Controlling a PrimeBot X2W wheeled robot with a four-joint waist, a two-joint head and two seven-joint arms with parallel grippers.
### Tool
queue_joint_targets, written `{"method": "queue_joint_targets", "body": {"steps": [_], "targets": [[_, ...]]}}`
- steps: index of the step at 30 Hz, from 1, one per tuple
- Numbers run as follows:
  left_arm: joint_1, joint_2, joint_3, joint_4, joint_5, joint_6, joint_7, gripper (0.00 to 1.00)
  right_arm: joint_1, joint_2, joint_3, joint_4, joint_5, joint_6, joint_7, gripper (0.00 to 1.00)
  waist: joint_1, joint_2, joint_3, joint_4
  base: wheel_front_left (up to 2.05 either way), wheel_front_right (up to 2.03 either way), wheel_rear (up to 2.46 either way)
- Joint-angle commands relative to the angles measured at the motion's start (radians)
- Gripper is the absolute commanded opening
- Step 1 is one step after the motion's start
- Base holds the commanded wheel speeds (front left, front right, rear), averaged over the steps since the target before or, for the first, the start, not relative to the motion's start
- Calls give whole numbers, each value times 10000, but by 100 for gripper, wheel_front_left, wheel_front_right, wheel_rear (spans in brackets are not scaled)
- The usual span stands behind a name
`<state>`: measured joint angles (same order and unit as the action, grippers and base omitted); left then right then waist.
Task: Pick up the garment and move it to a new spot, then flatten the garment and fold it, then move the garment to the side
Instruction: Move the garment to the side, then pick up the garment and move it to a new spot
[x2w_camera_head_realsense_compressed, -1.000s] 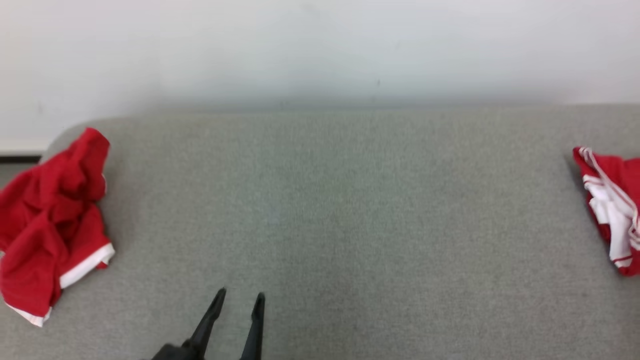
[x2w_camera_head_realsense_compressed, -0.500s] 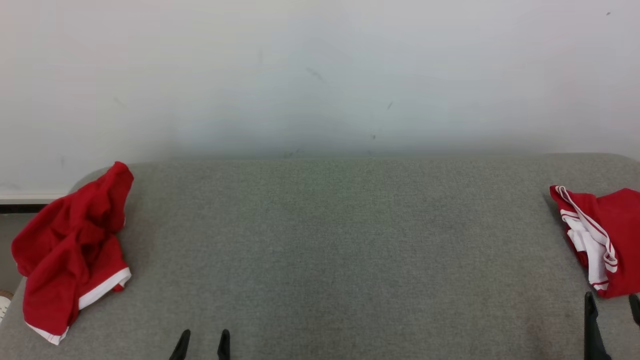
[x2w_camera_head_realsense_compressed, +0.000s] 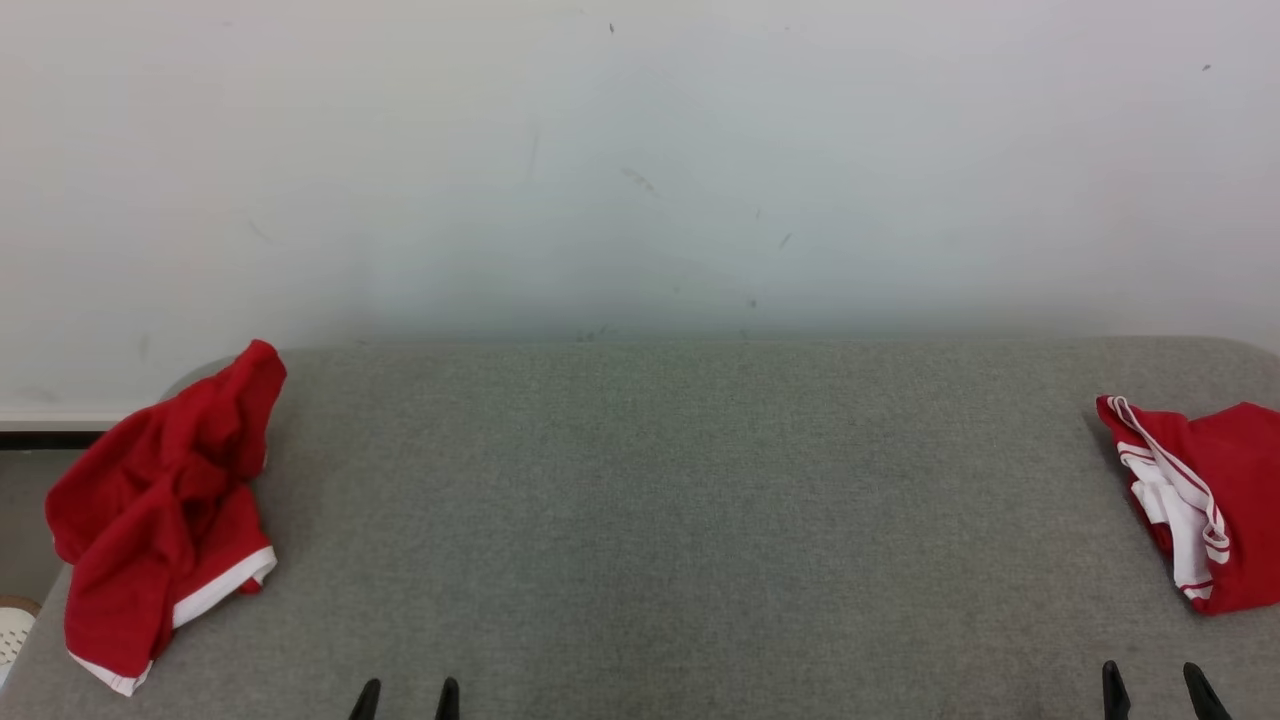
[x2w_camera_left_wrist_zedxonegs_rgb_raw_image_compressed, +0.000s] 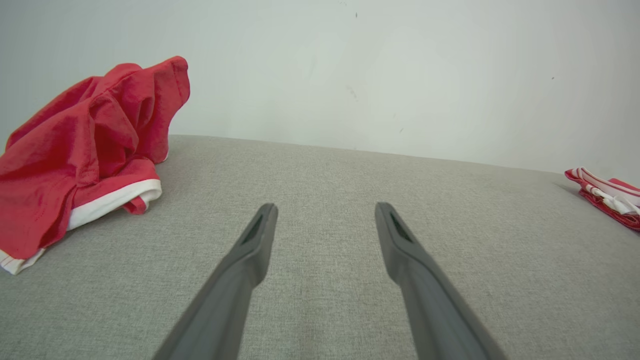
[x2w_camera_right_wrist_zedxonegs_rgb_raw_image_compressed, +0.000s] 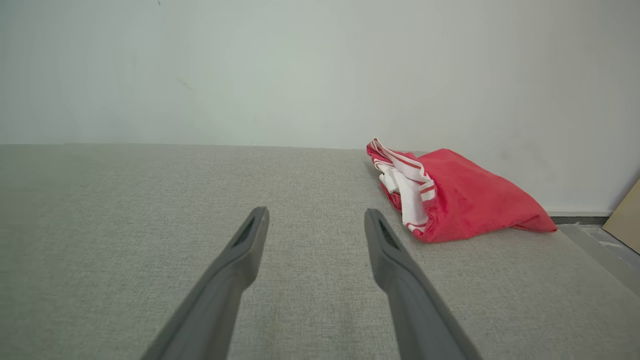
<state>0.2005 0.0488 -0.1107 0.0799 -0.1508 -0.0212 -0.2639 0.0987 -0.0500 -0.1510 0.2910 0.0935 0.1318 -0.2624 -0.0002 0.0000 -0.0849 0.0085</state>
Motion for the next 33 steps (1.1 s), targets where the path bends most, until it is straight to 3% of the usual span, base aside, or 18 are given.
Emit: {"method": "queue_joint_targets", "body": {"steps": [1, 11, 24, 33], "targets": [[-40, 36, 6, -14, -49, -36, -3, 100, 84, -27, 34, 36, 46, -25, -24, 100, 2, 0, 0, -2, 0, 0, 0], [-119, 38, -25, -2, 103, -125, -3, 100, 290, -19, 72, 81, 253, -25, -25, 100, 2, 0, 12, 453, 0, 0, 0], [202, 36, 161, -61, 381, -264, -3, 100, 286, -19, 711, 304, 737, -25, -25, 100, 2, 0, -184, 3120, 0, 0, 0], [290, 36, 474, -170, 426, -403, -3, 100, 97, -20, 1068, 402, 733, -25, -25, 100, 2, 0, -162, 3751, 0, 0, 0]]}}
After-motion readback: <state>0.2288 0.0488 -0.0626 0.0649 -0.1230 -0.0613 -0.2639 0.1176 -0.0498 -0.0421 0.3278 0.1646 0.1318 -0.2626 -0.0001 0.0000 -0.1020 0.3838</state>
